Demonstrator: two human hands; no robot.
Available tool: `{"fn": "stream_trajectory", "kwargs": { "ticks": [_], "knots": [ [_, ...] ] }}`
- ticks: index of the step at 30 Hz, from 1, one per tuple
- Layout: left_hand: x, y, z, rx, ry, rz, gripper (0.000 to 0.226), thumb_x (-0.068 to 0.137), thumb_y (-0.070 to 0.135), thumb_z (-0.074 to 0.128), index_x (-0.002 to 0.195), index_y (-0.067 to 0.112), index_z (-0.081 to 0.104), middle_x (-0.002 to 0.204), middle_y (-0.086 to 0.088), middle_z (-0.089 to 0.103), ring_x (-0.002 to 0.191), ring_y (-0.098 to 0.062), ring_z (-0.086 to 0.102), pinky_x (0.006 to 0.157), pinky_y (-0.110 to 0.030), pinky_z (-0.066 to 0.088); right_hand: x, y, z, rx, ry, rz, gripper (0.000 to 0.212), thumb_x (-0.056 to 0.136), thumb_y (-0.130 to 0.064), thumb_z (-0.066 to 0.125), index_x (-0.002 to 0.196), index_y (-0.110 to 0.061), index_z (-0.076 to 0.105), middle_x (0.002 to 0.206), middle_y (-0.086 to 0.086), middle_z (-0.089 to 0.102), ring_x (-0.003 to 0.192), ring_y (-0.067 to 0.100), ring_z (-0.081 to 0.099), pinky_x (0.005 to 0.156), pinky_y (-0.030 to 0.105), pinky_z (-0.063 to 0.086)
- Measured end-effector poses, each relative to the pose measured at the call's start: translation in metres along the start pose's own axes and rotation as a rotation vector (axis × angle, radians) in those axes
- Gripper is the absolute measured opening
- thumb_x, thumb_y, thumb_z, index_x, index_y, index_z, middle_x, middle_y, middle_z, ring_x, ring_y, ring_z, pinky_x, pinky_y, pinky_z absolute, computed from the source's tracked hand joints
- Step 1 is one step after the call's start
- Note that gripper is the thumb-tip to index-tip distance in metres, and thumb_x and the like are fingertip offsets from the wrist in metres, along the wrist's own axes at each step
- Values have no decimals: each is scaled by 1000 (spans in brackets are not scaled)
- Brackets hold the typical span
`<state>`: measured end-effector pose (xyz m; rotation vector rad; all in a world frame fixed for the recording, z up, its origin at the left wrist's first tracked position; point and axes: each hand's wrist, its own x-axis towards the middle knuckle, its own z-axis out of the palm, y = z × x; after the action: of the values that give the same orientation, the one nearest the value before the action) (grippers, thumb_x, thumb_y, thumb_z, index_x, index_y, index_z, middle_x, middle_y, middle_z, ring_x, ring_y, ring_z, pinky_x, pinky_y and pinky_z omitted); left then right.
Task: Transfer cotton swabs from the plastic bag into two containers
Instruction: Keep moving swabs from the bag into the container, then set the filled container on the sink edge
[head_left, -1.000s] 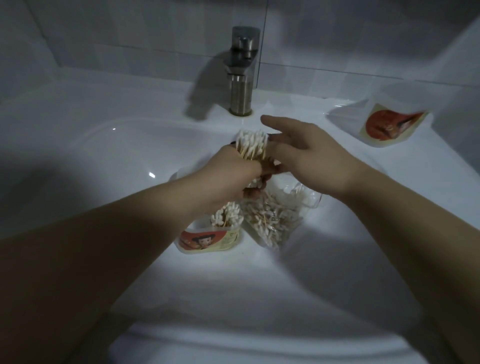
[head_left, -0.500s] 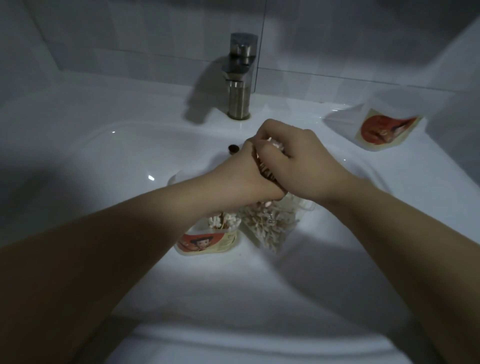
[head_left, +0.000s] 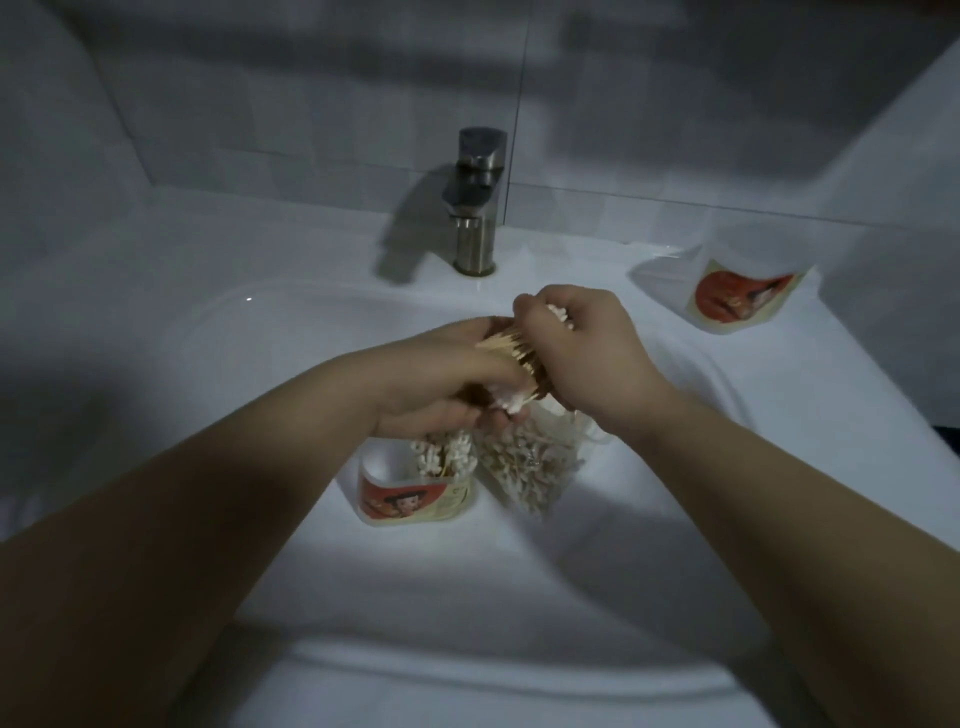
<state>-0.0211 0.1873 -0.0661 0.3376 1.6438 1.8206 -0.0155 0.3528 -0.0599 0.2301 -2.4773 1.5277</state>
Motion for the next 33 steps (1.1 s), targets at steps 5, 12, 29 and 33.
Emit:
{"fn": "stream_trajectory", "kwargs": {
  "ticks": [5,12,29,33],
  "knots": [
    [-2,-3,1,-451,243,-47,70,96,68,46,128,9,67,120,-17,74,107,-33,73,93,-49,58,-2,-2,6,17,105,74,32,88,-51,54,68,-29,66,53,-7,61,43,13,53,41,28,39],
    [4,-3,18,-646,555,88,55,104,57,38,107,18,77,98,-15,79,77,-30,77,64,-35,62,-18,-10,42,-30,131,-71,29,95,-42,45,71,-37,61,67,-24,65,63,-2,61,50,9,38],
    [-41,45,-54,610,764,-94,21,94,36,62,102,19,72,103,-7,74,94,-28,71,77,-45,60,-13,-20,60,-325,-73,-126,27,90,-47,63,81,-23,71,70,-10,68,68,2,60,55,5,36],
    [-53,10,-71,528,781,-250,16,94,34,60,98,21,69,102,-11,74,84,-30,70,90,-47,58,-10,-18,80,-337,-154,-73,26,92,-44,64,81,-22,71,67,-12,64,67,-2,59,57,8,37]
  ]
}}
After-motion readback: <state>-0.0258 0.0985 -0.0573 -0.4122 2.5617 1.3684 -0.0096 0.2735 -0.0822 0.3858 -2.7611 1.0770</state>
